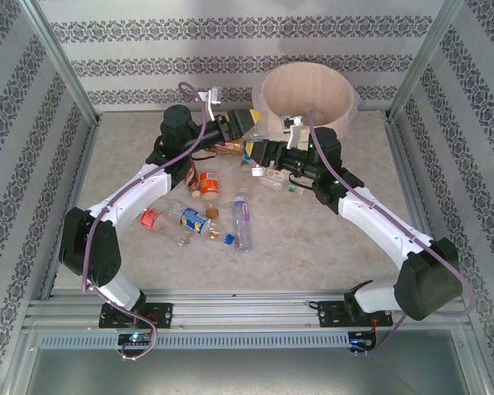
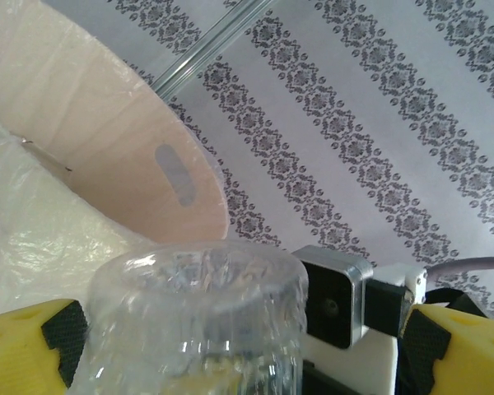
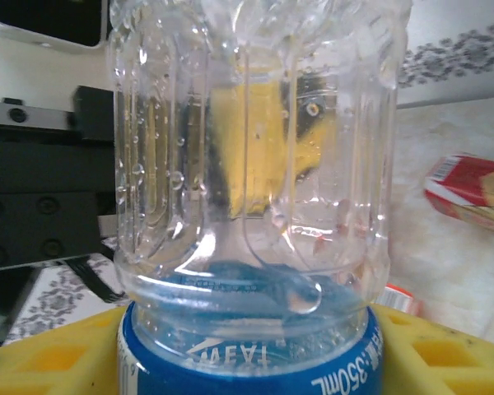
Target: Put the plastic bottles in the bin
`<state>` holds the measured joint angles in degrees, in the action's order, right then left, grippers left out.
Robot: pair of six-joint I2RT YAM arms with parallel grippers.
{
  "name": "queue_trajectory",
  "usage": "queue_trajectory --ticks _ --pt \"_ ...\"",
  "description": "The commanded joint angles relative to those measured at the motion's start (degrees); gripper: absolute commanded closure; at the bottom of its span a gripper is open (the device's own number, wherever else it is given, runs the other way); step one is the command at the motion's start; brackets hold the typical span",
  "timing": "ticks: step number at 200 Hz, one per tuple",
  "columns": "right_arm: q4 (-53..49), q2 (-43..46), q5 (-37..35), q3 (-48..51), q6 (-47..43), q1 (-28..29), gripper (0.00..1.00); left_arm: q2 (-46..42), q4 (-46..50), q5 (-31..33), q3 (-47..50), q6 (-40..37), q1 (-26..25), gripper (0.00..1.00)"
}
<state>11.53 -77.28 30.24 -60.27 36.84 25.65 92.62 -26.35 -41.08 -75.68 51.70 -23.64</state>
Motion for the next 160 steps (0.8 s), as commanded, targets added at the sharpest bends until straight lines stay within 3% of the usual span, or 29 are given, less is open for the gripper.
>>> queue_trajectory --ticks 1,18,31,57,82,132,160 --pt "-5.1 3.4 -2.9 -3.0 -5.1 -1.0 0.50 -4.6 5.6 4.5 -1.2 -5.3 -0.5 0.01" --pt "-9.1 4.4 -4.4 -4.1 -8.1 -1.6 0.50 -8.3 16.2 17.2 -0.9 -7.5 -0.5 0.00" --pt "-11.7 5.2 -5.6 -5.1 -10.4 -2.3 0.50 -11.6 19.0 25.3 1.4 -9.0 -0.5 0.00" --pt "-15.4 6.9 -8.1 -6.8 -14.1 -4.2 0.50 -17.0 23.0 38.3 6.0 -9.9 -0.5 0.00" --pt "-18.5 7.6 -9.7 -9.3 -16.8 -6.7 0.49 -19.3 33.2 50.0 6.3 -8.6 -0.4 0.00" --pt "-27.1 4.0 -12.2 -17.9 -22.2 -12.8 0.48 -21.5 44.8 59.8 6.8 -6.6 -0.1 0.00" --pt "-29.5 0.4 -12.5 -21.6 -31.8 -15.2 0.48 -21.7 46.6 60.5 7.6 -5.1 0.6 0.00"
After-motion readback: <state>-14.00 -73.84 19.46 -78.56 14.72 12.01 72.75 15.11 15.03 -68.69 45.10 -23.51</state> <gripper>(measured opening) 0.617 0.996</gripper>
